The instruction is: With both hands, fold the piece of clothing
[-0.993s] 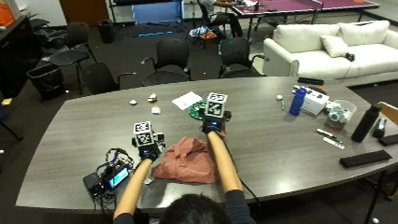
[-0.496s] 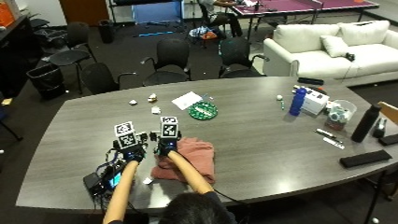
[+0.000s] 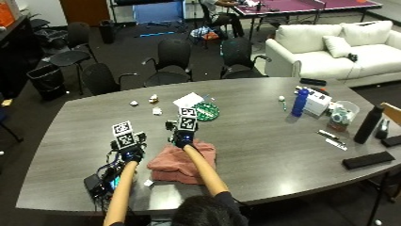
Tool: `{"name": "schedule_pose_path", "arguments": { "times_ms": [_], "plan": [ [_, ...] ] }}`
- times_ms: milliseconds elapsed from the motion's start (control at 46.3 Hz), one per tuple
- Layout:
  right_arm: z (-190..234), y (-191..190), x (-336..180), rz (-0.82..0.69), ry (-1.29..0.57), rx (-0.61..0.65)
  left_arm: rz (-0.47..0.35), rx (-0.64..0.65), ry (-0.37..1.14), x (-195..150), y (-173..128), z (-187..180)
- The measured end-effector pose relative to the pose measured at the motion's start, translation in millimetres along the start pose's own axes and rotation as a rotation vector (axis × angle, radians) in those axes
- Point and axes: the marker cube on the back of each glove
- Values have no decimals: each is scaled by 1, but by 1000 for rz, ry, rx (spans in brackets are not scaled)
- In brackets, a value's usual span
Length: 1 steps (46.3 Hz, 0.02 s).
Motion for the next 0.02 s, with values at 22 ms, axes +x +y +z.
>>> {"name": "schedule_pose_path", "arguments": {
  "times_ms": [22],
  "plan": [
    [1,-7,2,-20,0,54,2,-1,1,0,-1,1]
  ]
}}
